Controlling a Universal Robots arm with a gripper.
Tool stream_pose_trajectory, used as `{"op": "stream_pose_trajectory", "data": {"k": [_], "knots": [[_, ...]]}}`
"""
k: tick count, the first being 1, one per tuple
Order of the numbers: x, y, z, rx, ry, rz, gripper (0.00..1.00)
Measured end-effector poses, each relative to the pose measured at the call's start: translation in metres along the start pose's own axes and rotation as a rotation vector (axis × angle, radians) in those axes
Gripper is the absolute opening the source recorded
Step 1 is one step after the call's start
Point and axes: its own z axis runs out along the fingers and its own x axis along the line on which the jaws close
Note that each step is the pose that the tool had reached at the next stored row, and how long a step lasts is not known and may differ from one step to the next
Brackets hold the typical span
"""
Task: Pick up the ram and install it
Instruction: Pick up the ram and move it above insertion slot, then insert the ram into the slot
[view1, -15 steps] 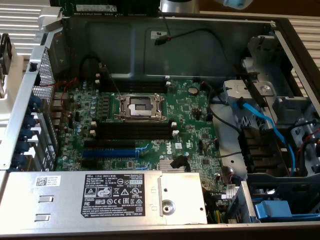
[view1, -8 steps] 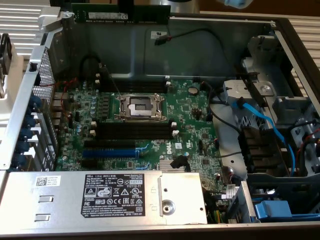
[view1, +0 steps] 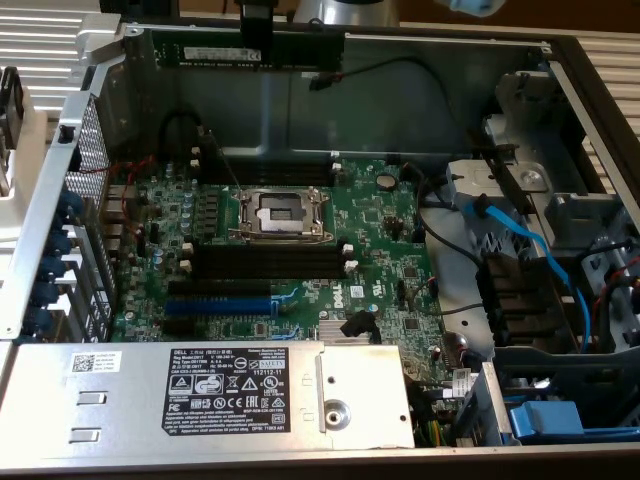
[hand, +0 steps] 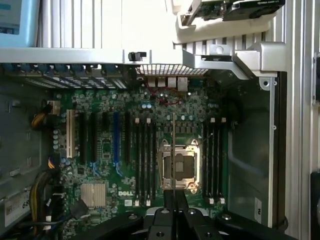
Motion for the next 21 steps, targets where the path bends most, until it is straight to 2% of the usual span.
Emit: {"op": "stream_pose_trajectory", "data": {"k": [17,18,21], "knots": [[0.0023,-0.0008,0.0014,0.0001,0.0,0.002,0.12],[0.0024,-0.0008,0.0014,-0.0004,-0.0005,0.002,0.12],[0.0024,-0.0008,0.0019,-0.0073,-0.0098,0.002,0.12]]}}
